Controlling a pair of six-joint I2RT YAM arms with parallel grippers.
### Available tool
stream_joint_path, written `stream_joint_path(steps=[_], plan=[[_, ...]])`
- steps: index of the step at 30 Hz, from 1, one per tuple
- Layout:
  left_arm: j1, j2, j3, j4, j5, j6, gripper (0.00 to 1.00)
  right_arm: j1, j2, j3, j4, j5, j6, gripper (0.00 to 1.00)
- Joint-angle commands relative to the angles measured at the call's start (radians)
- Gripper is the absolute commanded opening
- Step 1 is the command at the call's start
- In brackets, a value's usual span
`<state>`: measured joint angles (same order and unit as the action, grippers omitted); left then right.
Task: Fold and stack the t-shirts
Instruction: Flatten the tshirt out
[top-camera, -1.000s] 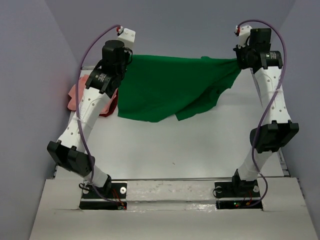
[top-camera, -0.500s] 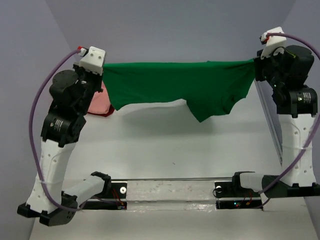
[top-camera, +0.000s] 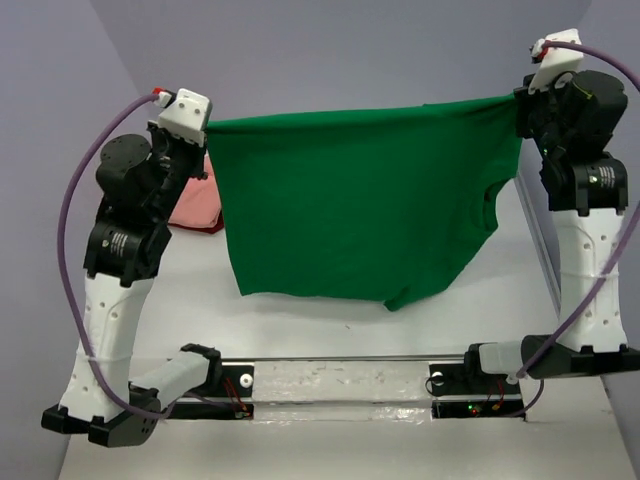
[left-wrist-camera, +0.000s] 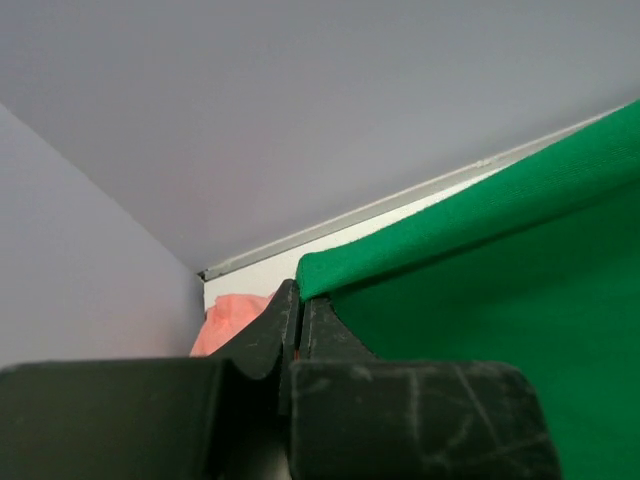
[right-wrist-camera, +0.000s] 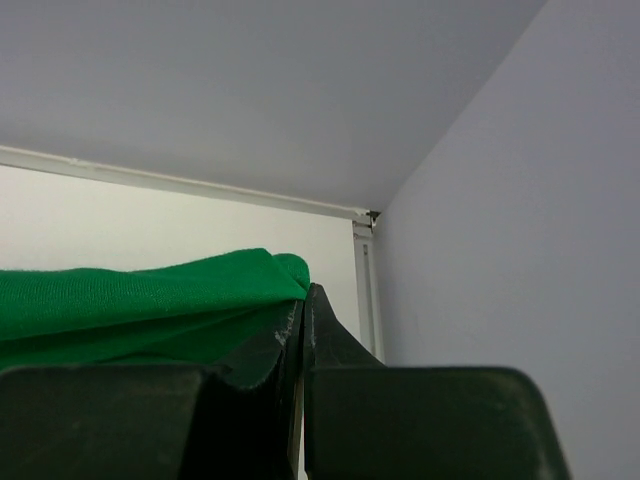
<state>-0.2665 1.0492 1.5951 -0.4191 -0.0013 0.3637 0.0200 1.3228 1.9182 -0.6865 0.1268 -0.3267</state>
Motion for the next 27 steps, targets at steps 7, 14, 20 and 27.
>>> stream_joint_path(steps=[7,14,20,27], plan=[[0.012,0.228,-0.16,0.379,-0.234,0.012,0.0,-0.008,0.355,0.049,0.235,0.119,-0.063,0.0],[0.012,0.432,0.052,0.434,-0.299,0.004,0.0,-0.008,0.64,0.428,0.161,0.129,-0.083,0.0],[0.01,0.416,0.132,0.379,-0.269,-0.012,0.0,-0.008,0.59,0.518,0.1,0.111,-0.077,0.0],[0.009,0.128,-0.208,0.365,-0.206,-0.008,0.0,-0.008,0.214,0.015,0.139,0.019,0.02,0.0]])
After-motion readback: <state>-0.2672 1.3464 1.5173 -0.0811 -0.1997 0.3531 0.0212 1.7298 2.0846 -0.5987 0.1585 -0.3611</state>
